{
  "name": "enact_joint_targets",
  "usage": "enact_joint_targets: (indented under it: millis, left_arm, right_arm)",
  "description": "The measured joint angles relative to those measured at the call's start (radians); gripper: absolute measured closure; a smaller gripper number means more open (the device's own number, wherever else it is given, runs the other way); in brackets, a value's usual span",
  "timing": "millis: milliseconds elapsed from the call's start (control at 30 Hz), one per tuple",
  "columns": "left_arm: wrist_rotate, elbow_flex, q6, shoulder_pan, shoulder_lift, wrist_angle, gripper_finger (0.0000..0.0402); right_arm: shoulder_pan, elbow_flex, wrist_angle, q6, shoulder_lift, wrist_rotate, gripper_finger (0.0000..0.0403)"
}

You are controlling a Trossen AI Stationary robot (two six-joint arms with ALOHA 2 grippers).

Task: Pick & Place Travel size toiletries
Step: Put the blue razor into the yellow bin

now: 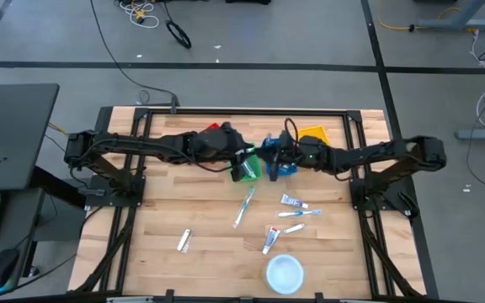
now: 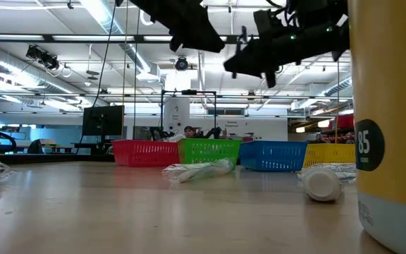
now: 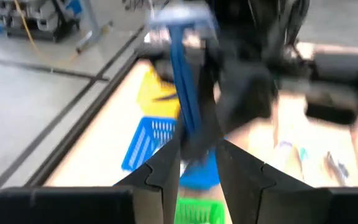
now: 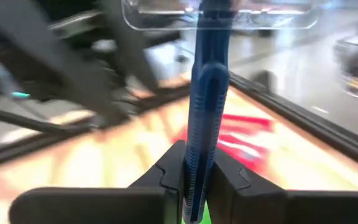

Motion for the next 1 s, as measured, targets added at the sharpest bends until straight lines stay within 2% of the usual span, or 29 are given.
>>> enact_joint_targets:
  millis: [133, 267, 400, 500, 600, 767, 900, 1000]
  left_arm:
    - [-0.006, 0.000, -0.019, 0.000, 0.000, -0.058, 0.0290]
    - [-0.006, 0.000, -0.021, -0.001, 0.000, -0.063, 0.0290]
    - [-0.006, 0.000, -0.022, 0.000, 0.000, -0.063, 0.0290]
    - [-0.006, 0.000, -0.020, 0.000, 0.000, -0.060, 0.0290]
    - [-0.007, 0.000, -0.020, 0.000, 0.000, -0.057, 0.0290]
    - [-0.013, 0.000, -0.022, 0.000, 0.000, -0.055, 0.0290]
    - [-0.013, 0.000, -0.022, 0.000, 0.000, -0.056, 0.0290]
    - [-0.013, 0.000, -0.022, 0.000, 0.000, -0.056, 0.0290]
  right_arm:
    - [-0.015, 0.000, -0.248, 0.000, -0.121, 0.136, 0.0357]
    - [-0.062, 0.000, -0.602, 0.059, -0.238, 0.305, 0.0357]
    - [-0.156, 0.000, -0.946, 0.179, -0.295, 0.334, 0.0357]
    - [-0.233, 0.000, -1.112, 0.235, -0.290, 0.327, 0.0357]
    - [-0.297, 0.000, -1.187, 0.245, -0.265, 0.300, 0.0357]
    - [-0.366, 0.000, -1.171, 0.212, -0.212, 0.222, 0.0357]
    - [-0.386, 0.000, -1.175, 0.208, -0.161, 0.155, 0.0357]
    - [-0.387, 0.000, -1.173, 0.205, -0.122, 0.144, 0.0357]
